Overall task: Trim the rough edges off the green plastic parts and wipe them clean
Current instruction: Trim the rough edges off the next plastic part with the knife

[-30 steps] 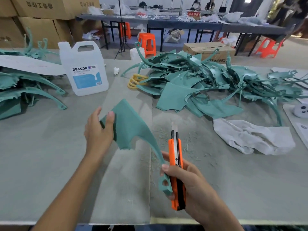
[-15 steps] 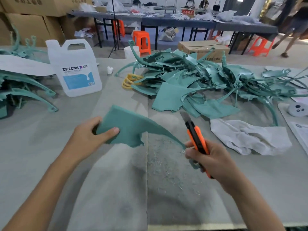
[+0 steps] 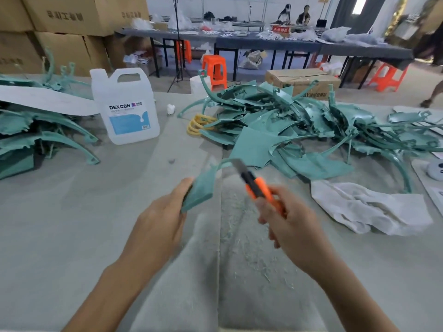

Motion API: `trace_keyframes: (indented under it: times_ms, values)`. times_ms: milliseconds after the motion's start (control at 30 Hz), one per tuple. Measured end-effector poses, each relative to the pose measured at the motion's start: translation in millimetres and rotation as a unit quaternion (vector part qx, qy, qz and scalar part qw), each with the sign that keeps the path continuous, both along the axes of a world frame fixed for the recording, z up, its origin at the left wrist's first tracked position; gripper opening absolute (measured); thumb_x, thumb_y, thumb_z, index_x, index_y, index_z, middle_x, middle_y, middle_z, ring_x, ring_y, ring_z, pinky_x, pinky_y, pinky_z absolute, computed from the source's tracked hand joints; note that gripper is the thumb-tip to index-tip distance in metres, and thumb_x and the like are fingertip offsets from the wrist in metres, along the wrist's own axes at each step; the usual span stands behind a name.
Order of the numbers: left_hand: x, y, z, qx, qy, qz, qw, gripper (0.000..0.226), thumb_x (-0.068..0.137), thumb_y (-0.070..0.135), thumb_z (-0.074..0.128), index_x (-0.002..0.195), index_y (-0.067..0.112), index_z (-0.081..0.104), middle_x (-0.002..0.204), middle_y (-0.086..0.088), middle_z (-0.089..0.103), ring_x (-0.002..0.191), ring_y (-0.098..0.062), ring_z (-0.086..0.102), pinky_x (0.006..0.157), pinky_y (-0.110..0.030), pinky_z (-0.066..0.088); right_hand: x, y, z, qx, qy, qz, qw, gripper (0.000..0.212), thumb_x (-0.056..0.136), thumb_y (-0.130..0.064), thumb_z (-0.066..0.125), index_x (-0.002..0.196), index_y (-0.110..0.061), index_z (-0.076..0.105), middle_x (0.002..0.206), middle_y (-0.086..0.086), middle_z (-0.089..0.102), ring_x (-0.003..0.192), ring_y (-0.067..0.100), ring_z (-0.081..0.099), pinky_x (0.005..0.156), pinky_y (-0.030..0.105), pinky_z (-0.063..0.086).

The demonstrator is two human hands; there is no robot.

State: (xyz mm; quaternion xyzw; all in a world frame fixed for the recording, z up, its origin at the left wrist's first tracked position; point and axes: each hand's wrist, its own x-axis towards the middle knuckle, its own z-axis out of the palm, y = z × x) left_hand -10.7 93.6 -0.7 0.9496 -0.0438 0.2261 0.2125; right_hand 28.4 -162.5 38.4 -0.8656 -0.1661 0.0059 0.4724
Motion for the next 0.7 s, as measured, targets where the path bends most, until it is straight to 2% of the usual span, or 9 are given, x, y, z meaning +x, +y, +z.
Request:
trace_keyframes:
  times_ms: [33,100,167,233,300,367,467,567,700]
  values:
    - [0,0,-2,0.037,-0.001,-0.009,0.999,0.061,0.085,-0.005,0.062,0.142,0.015,0.051,0.121,-0.013,0.069,0.097,-0.034,0.070,0.081,-0.042,0.053,-7,4,-1,-0.024,-0.006,0.021,0.999,0.019,0.092,-0.058,0.048,0.109,-0.050,0.055,0.082,-0.009,0.069,0.059,0.011,0.063,0.058,0.041,0.056]
    - [-2,-2,-3,0.084,-0.020,-0.026,0.996,0.060,0.075,0.000,0.061,0.135,0.005,0.061,0.131,-0.014,0.066,0.112,-0.033,0.068,0.095,-0.040,0.051,-16,4,0,-0.076,-0.028,0.042,0.996,0.026,0.094,-0.061,0.043,0.112,-0.046,0.054,0.077,-0.008,0.068,0.061,0.011,0.063,0.060,0.037,0.053]
    - [-4,-3,-4,0.087,-0.019,-0.028,0.996,0.058,0.076,0.000,0.063,0.133,0.005,0.063,0.135,-0.013,0.063,0.119,-0.032,0.065,0.097,-0.046,0.054,-20,-1,2,-0.113,-0.039,0.052,0.992,0.025,0.096,-0.061,0.041,0.114,-0.048,0.052,0.075,-0.007,0.067,0.061,0.011,0.061,0.058,0.032,0.049]
    - [-5,-2,-6,0.074,-0.016,-0.024,0.997,0.061,0.076,-0.011,0.072,0.134,0.004,0.062,0.136,-0.016,0.062,0.121,-0.035,0.063,0.097,-0.054,0.051,-21,-3,4,-0.144,-0.039,0.068,0.986,0.023,0.098,-0.059,0.041,0.114,-0.048,0.053,0.074,-0.005,0.065,0.060,0.013,0.059,0.059,0.033,0.048]
    - [-6,-2,-7,0.072,-0.018,-0.025,0.997,0.062,0.077,-0.010,0.072,0.136,0.004,0.061,0.137,-0.017,0.060,0.123,-0.036,0.061,0.100,-0.045,0.050,-22,-4,4,-0.168,-0.037,0.080,0.982,0.027,0.099,-0.058,0.042,0.117,-0.043,0.056,0.073,-0.003,0.064,0.061,0.014,0.058,0.062,0.038,0.050]
    - [-8,-1,-8,0.064,-0.015,-0.026,0.997,0.058,0.080,-0.002,0.064,0.137,0.004,0.060,0.138,-0.016,0.059,0.125,-0.035,0.059,0.108,-0.034,0.039,-21,-6,2,-0.175,-0.035,0.079,0.981,0.028,0.099,-0.058,0.043,0.118,-0.042,0.057,0.071,-0.004,0.062,0.061,0.014,0.057,0.062,0.037,0.048]
    - [-10,1,-11,0.056,-0.007,-0.028,0.998,0.058,0.079,-0.002,0.063,0.137,0.004,0.059,0.139,-0.017,0.059,0.125,-0.037,0.059,0.106,-0.033,0.036,-14,-7,-3,-0.185,-0.035,0.082,0.979,0.025,0.098,-0.058,0.043,0.114,-0.045,0.057,0.068,-0.006,0.061,0.057,0.012,0.055,0.057,0.033,0.044]
    - [-13,1,-15,0.060,-0.008,-0.033,0.998,0.054,0.083,0.009,0.058,0.138,0.007,0.059,0.140,-0.015,0.058,0.125,-0.035,0.059,0.104,-0.033,0.038,3,-9,-10,-0.197,-0.037,0.068,0.977,0.021,0.099,-0.057,0.045,0.104,-0.043,0.058,0.066,-0.004,0.062,0.056,0.012,0.057,0.057,0.036,0.047]
    - [-21,-1,-23,0.029,0.002,-0.030,0.999,0.055,0.092,0.028,0.038,0.139,0.009,0.058,0.141,-0.012,0.058,0.127,-0.034,0.057,0.103,-0.033,0.040,40,-3,-16,-0.209,-0.030,0.060,0.976,0.021,0.103,-0.050,0.049,0.096,-0.034,0.060,0.066,-0.001,0.062,0.055,0.014,0.058,0.057,0.038,0.048]
